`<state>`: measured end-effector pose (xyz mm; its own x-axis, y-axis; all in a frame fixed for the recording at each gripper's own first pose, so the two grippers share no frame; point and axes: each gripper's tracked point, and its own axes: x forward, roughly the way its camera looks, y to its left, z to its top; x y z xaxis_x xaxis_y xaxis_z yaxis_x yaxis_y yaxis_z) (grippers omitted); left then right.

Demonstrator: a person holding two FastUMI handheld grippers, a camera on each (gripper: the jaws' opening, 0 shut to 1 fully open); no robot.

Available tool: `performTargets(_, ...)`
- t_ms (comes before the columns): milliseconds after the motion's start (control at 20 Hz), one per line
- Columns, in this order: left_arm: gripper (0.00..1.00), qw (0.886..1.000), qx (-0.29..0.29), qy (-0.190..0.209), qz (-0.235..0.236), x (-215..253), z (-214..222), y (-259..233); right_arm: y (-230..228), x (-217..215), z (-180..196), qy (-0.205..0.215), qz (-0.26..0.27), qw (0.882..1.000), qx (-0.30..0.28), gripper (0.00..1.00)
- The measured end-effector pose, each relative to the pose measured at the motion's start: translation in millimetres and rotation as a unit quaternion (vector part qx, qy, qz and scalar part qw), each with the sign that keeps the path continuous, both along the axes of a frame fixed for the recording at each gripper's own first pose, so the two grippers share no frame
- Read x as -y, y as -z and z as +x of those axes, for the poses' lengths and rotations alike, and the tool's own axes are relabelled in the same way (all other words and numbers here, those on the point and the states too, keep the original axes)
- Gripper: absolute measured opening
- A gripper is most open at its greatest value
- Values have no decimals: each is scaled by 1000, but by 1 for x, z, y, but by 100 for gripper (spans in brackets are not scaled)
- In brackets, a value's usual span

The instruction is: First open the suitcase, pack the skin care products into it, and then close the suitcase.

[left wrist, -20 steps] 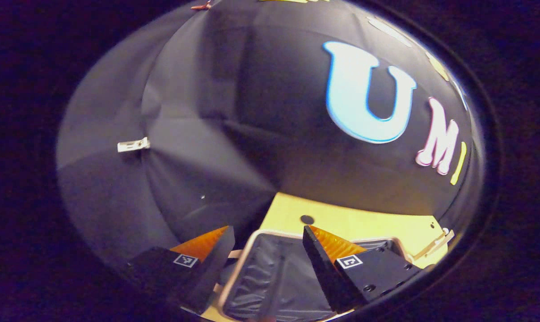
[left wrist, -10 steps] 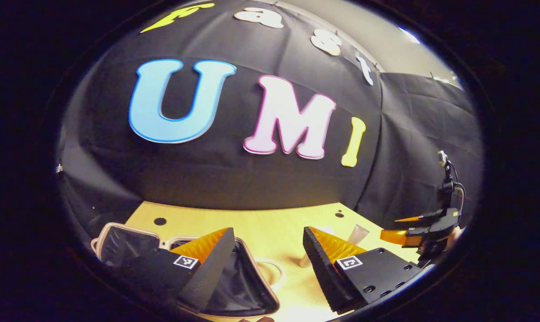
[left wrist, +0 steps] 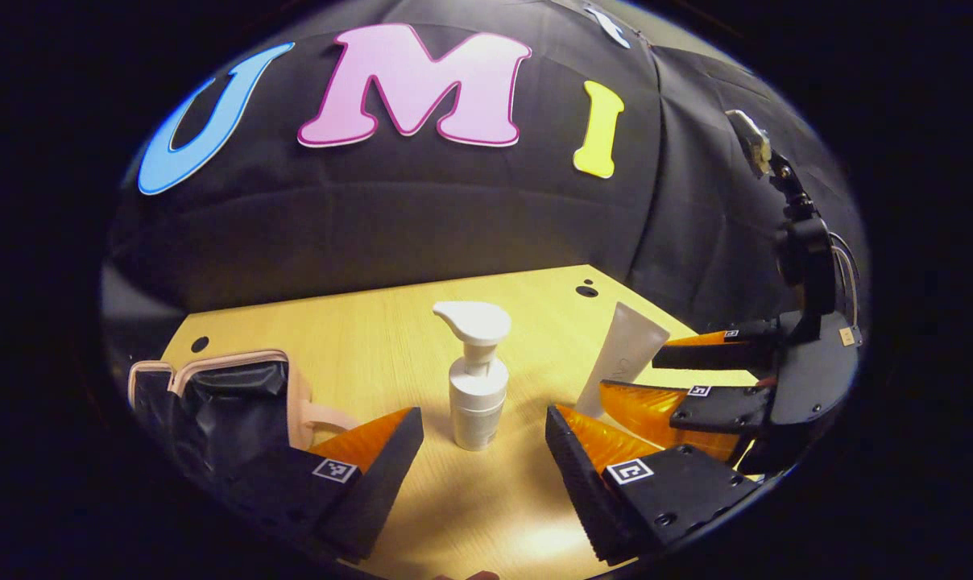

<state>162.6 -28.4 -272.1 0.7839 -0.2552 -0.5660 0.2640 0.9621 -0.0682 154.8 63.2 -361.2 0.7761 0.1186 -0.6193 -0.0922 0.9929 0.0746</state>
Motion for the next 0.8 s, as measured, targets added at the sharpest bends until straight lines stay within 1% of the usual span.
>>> performTargets(50,96,1000,-5,-6,3,3,12,9,6,-1,7,0,3,1000,-2,98)
performTargets(100,96,1000,-8,-7,5,6,19,16,13,-1,11,-1,4,1000,-4,94)
performTargets(150,97,1000,-12,-8,12,9,28,22,20,0,15,-3,2,1000,-7,97)
performTargets(250,97,999,-20,-13,23,8,44,39,36,-1,21,-7,1,1000,-18,95)
performTargets(350,97,999,-33,-21,20,8,53,55,47,-1,25,-9,1,1000,-27,95)
performTargets(400,97,999,-43,-24,20,9,56,62,52,-3,29,-9,1,1000,-27,90)
performTargets(450,93,997,-62,-26,29,9,56,75,56,-6,32,-10,5,1000,-29,90)
performTargets(500,78,996,-69,-28,43,0,37,60,62,-2,30,-7,-3,999,-39,74)
performTargets(550,64,996,-73,-20,46,0,43,68,41,-4,20,1,4,999,-39,58)
performTargets(600,61,995,-94,-13,40,4,39,70,62,-7,35,-3,12,999,-49,41)
performTargets(650,57,993,-115,-11,28,5,30,65,58,-8,33,-9,14,998,-54,37)
performTargets(700,58,993,-117,-15,17,3,25,57,50,-9,34,-13,18,999,-47,28)
performTargets(750,58,993,-112,-21,11,-5,23,43,39,-13,32,-21,22,999,-38,28)
performTargets(800,57,994,-111,-21,7,-13,15,26,25,-16,28,-29,23,999,-30,35)
